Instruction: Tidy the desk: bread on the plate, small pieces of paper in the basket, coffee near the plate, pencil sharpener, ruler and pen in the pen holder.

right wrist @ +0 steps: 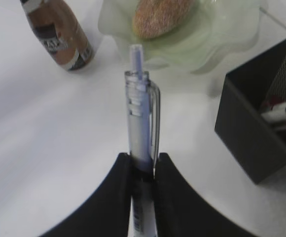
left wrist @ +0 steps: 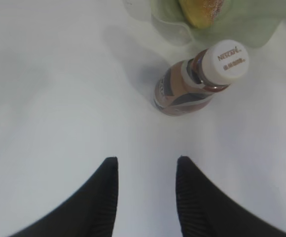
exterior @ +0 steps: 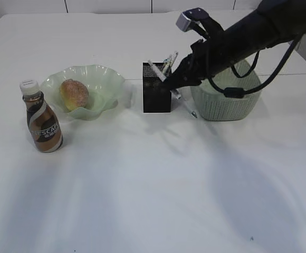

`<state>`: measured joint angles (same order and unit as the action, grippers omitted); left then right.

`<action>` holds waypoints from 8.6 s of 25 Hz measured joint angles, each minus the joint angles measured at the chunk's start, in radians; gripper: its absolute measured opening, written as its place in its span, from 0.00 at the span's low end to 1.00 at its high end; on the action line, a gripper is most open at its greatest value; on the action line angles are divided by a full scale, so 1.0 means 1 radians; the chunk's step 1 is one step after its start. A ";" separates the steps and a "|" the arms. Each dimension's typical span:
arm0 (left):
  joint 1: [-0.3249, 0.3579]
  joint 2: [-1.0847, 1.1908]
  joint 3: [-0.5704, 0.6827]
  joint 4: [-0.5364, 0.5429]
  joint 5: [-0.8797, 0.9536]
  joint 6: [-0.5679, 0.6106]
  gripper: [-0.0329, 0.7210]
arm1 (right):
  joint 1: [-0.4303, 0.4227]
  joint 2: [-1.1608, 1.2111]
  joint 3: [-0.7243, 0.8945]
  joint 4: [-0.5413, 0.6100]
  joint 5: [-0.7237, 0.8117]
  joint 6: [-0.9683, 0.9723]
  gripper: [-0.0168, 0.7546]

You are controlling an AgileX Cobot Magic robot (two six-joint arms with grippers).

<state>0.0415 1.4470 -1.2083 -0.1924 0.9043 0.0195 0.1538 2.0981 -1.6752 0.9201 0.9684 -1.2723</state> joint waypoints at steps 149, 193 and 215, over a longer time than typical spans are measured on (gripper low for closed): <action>-0.143 -0.274 0.000 0.048 0.333 0.007 0.41 | 0.039 -0.592 0.248 -0.920 0.265 1.272 0.04; -0.143 -1.297 0.668 -0.006 0.330 -0.002 0.41 | 0.039 -1.942 1.133 -0.953 0.300 1.280 0.04; -0.143 -1.298 0.706 0.093 0.203 -0.002 0.40 | 0.039 -1.955 1.185 -0.976 0.177 1.280 0.04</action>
<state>-0.1019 0.1494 -0.5023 -0.0997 1.1073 0.0177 0.1928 0.1433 -0.4905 -0.0558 1.1451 0.0073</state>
